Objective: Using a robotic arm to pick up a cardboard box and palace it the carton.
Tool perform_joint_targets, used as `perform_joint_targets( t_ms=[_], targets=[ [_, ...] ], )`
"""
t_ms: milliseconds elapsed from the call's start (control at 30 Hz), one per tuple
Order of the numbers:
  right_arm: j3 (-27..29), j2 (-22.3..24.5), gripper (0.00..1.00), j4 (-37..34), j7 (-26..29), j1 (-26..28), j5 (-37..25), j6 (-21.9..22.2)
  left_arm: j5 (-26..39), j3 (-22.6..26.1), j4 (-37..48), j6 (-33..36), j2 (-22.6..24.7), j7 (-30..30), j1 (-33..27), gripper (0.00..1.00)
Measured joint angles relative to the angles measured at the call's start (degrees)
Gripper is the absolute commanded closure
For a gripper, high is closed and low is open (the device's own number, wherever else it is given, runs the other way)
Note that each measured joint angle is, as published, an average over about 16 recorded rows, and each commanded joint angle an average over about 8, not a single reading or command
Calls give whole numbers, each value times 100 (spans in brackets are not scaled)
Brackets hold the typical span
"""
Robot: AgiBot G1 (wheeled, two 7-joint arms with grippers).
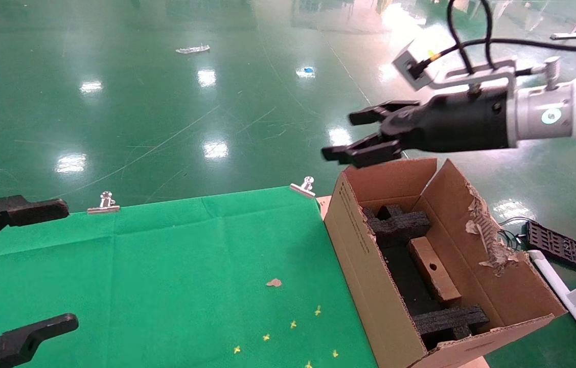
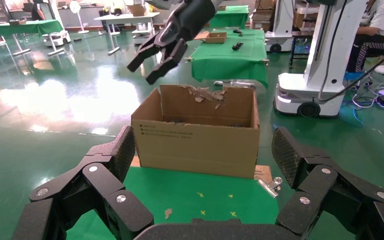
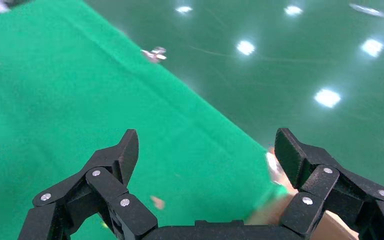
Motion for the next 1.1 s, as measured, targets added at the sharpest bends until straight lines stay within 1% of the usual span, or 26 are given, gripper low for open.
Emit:
perform_joint_targets(
  t_ms=[1100],
  targets=[
    [3642, -298, 0, 2028, -1439, -3641, 1467, -1005, -7, 10, 0, -4, -4, 5, -2, 0]
  ],
)
